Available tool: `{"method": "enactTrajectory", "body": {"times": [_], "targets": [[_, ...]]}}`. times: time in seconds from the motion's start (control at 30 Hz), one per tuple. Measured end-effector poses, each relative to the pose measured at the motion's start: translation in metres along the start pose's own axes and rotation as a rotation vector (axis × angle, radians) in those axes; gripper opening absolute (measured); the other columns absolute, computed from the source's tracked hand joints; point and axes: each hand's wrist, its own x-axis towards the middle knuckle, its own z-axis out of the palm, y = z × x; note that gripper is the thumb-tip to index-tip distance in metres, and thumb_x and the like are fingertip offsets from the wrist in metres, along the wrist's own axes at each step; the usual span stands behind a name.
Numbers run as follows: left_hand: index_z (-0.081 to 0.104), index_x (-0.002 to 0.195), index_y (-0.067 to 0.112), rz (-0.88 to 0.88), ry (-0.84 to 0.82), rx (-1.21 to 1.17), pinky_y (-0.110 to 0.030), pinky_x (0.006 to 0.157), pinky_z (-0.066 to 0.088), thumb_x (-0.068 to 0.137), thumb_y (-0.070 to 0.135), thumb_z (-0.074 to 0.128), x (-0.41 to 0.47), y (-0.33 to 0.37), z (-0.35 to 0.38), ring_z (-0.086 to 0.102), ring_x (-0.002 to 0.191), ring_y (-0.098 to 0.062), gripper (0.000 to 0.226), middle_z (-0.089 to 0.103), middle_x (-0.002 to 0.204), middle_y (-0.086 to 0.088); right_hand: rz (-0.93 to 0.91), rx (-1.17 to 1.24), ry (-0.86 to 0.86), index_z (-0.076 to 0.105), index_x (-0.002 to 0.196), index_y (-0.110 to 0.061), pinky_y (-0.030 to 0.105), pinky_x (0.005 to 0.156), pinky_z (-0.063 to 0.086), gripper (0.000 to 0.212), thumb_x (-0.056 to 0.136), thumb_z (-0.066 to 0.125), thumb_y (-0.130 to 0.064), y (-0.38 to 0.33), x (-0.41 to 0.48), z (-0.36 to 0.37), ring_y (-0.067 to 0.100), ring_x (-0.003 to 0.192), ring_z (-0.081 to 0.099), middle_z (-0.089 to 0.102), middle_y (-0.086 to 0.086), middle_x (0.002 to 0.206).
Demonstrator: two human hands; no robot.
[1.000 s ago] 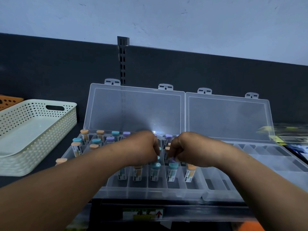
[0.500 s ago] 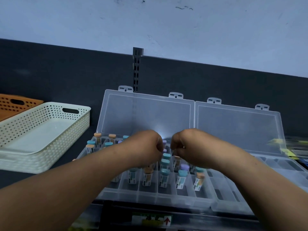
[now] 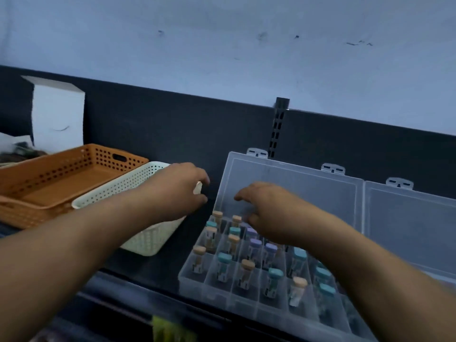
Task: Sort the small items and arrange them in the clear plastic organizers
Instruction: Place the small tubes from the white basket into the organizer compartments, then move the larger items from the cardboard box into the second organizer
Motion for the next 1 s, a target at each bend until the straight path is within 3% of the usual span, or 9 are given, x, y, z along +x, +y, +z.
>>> {"method": "enactTrajectory", "body": {"times": [0.2, 0.3, 0.53, 0.73, 0.87, 1.0], "targets": [[0.056, 0.126, 0.031, -0.130, 0.011, -0.001, -0.032, 0.094, 0.045, 0.088, 0.040, 0.062, -0.006, -0.099, -0.016, 0.052, 0.114, -0.016, 0.039, 0.053, 0.130, 0.006, -0.070, 0.019, -0.027, 0.046, 0.140, -0.027, 0.038, 0.103, 0.041, 0.046, 0.095, 0.055, -0.031, -0.065, 0.062, 0.007, 0.022, 0.126, 0.046, 0.046, -0.001, 0.141], [0.057, 0.125, 0.030, -0.166, 0.006, -0.023, -0.029, 0.089, 0.045, 0.088, 0.039, 0.062, -0.007, -0.143, -0.020, 0.054, 0.113, -0.015, 0.038, 0.054, 0.132, 0.006, -0.074, 0.058, -0.080, 0.047, 0.138, -0.029, 0.031, 0.099, 0.041, 0.045, 0.094, 0.057, -0.034, -0.095, 0.093, 0.012, 0.018, 0.125, 0.048, 0.047, -0.004, 0.142], [0.055, 0.128, 0.035, -0.106, -0.105, -0.028, -0.031, 0.094, 0.043, 0.089, 0.038, 0.061, 0.003, -0.216, -0.015, 0.050, 0.119, -0.012, 0.040, 0.052, 0.136, 0.011, -0.028, 0.214, -0.274, 0.056, 0.126, -0.030, 0.028, 0.087, 0.051, 0.046, 0.084, 0.072, -0.033, -0.158, 0.161, 0.035, 0.010, 0.098, 0.060, 0.065, -0.010, 0.111], [0.048, 0.136, 0.033, 0.000, -0.296, -0.063, -0.031, 0.099, 0.042, 0.090, 0.040, 0.060, 0.012, -0.254, 0.003, 0.050, 0.120, -0.014, 0.048, 0.053, 0.136, 0.008, 0.170, 0.271, -0.664, 0.059, 0.117, -0.017, 0.033, 0.067, 0.059, 0.026, 0.091, 0.062, -0.015, -0.176, 0.195, 0.067, 0.020, 0.069, 0.066, 0.068, 0.006, 0.082], [0.047, 0.138, 0.032, 0.051, -0.264, -0.098, -0.028, 0.093, 0.041, 0.091, 0.038, 0.057, 0.014, -0.261, 0.011, 0.051, 0.118, -0.014, 0.048, 0.054, 0.134, 0.007, 0.214, 0.431, -0.770, 0.065, 0.100, -0.024, 0.028, 0.057, 0.053, 0.015, 0.092, 0.059, -0.012, -0.181, 0.202, 0.079, 0.020, 0.067, 0.062, 0.066, 0.002, 0.081], [0.049, 0.137, 0.031, 0.089, -0.201, -0.102, -0.025, 0.087, 0.039, 0.089, 0.034, 0.055, 0.016, -0.264, 0.018, 0.051, 0.119, -0.015, 0.048, 0.056, 0.134, 0.006, 0.225, 0.690, -0.813, 0.066, 0.086, -0.027, 0.030, 0.059, 0.049, 0.032, 0.094, 0.051, 0.000, -0.188, 0.208, 0.090, 0.014, 0.060, 0.055, 0.061, -0.004, 0.069]]}}
